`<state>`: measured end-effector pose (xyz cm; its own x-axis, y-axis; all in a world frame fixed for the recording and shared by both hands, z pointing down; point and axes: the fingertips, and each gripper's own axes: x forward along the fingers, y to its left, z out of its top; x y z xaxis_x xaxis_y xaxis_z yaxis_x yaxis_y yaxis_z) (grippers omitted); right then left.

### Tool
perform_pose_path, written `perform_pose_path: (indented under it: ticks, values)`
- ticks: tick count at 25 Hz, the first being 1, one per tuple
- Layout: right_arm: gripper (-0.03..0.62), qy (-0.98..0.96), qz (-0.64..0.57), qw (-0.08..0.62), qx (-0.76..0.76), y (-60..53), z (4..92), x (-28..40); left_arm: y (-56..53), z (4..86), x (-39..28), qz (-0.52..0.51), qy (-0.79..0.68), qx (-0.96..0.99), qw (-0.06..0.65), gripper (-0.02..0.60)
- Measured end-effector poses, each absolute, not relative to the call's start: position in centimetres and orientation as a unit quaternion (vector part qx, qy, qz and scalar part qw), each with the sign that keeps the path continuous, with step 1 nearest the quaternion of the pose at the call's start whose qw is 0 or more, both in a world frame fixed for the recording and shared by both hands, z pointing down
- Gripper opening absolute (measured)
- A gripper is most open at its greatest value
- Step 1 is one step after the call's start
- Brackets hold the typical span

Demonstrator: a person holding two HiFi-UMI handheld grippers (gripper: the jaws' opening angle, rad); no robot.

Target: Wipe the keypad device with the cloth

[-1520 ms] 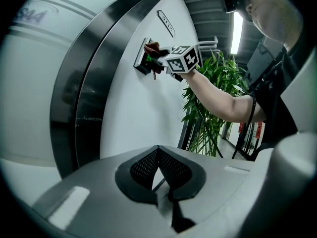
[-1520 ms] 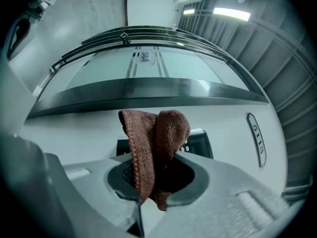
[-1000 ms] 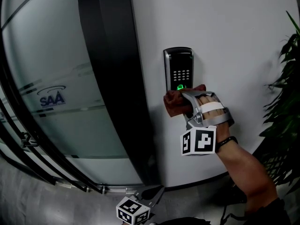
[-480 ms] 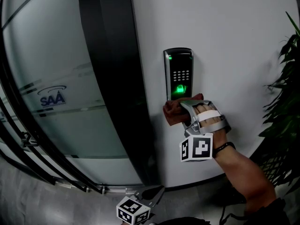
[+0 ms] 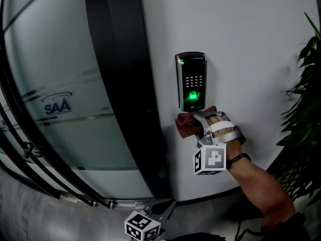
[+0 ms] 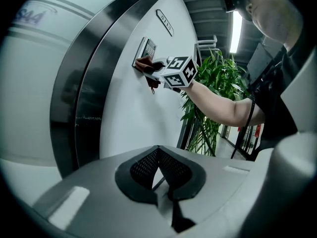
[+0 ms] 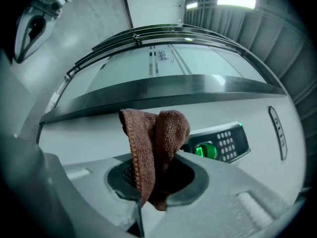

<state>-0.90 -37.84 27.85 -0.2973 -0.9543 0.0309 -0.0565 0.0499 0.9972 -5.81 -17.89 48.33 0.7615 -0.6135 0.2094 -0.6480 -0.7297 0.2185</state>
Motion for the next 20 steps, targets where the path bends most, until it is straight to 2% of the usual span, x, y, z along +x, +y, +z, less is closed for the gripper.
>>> perform_pose_path:
  ticks: [5,12,20]
  values:
    - [0.055,-0.63,-0.517,0.409,0.409,-36.5,27.4,-1.0,-17.7,48.3,-6.2,0.06,-0.342,0.927,0.143,0.017]
    - [0.055,-0.588,-0.577,0.348,0.448,-33.9,17.3,-1.4,-17.9,48.3,-6.1,0.055,-0.342,0.927,0.143,0.017]
    - [0.055,-0.507,-0.636,0.328,0.481,-34.9,9.0,-2.0,-17.7,48.1,-6.3,0.048,-0.345,0.927,0.143,0.017]
